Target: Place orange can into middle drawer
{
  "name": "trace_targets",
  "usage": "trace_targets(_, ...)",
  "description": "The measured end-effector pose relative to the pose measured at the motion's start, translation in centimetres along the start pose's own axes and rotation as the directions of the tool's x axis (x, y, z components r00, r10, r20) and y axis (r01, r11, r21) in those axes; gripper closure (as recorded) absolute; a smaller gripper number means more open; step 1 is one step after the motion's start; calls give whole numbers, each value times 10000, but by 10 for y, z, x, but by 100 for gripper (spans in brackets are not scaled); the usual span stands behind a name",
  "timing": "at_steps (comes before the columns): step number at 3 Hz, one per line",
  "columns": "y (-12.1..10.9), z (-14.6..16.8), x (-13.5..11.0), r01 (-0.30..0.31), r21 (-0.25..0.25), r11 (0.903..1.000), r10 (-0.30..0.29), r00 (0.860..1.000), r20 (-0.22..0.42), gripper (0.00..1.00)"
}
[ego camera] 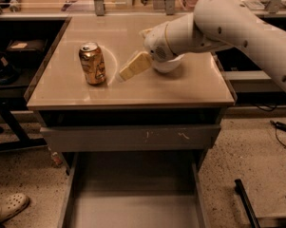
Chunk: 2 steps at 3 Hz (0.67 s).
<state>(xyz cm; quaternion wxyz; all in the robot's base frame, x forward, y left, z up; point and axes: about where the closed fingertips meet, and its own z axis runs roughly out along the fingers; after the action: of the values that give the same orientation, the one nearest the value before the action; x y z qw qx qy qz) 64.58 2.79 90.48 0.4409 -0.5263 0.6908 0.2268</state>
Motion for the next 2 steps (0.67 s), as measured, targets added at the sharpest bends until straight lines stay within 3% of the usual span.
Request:
trace_targets(1,-27,28,1,119,-169,9998,-116,9997,221,0)
trace_targets(2,-31,31,-1,111,-148,9998,-107,9995,302,0)
